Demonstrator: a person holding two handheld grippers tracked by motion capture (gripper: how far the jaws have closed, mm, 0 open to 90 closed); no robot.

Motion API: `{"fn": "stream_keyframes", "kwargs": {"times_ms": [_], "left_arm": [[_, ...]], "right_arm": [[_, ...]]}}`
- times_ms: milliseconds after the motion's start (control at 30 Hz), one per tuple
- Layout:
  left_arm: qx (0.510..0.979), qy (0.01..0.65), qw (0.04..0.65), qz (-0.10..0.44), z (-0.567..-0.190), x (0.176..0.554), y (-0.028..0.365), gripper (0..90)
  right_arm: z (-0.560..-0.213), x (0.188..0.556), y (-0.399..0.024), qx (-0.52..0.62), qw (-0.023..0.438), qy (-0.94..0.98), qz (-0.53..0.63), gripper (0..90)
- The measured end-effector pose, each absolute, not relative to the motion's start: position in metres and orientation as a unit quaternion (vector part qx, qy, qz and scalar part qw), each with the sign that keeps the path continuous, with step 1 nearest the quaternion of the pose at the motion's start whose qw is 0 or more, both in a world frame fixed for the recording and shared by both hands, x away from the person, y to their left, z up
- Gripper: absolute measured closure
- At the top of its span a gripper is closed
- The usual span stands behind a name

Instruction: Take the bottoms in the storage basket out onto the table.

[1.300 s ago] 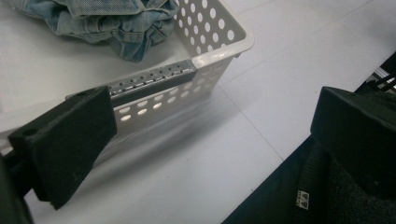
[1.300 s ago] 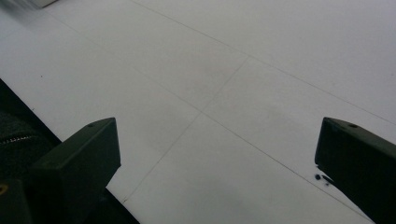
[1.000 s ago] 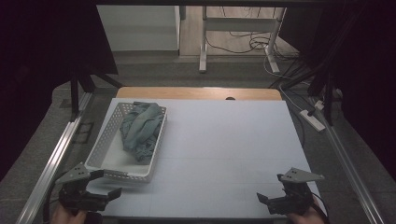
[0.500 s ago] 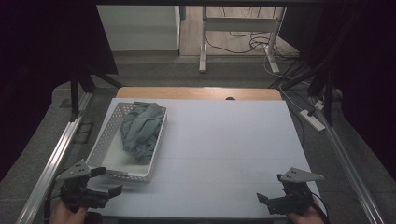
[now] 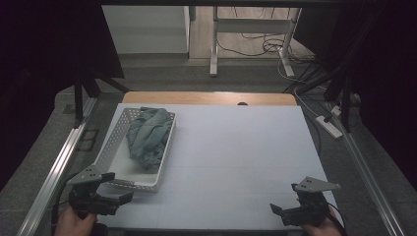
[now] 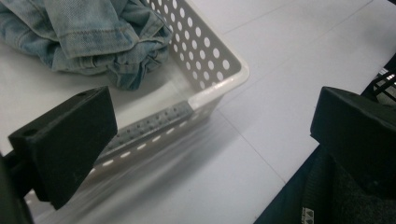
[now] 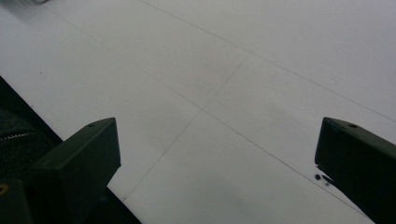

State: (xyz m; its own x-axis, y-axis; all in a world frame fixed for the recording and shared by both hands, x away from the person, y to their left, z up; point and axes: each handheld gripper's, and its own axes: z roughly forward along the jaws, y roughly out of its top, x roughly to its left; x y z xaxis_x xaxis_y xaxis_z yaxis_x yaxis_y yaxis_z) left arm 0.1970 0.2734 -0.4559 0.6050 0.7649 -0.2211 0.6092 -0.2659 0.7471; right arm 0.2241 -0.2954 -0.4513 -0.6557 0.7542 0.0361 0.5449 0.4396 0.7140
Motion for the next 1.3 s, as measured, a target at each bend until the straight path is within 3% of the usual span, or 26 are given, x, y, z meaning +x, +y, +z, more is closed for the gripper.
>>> {"fn": "stream_keyframes", "kwargs": {"times_ms": [1300], "left_arm": [[0.8, 0.438, 0.396, 0.103, -0.456, 0.238, 0.265, 0.0]], "right_arm": [[-0.452, 0.225, -0.293, 0.384, 0.144, 0.842, 0.35, 0.5]]}}
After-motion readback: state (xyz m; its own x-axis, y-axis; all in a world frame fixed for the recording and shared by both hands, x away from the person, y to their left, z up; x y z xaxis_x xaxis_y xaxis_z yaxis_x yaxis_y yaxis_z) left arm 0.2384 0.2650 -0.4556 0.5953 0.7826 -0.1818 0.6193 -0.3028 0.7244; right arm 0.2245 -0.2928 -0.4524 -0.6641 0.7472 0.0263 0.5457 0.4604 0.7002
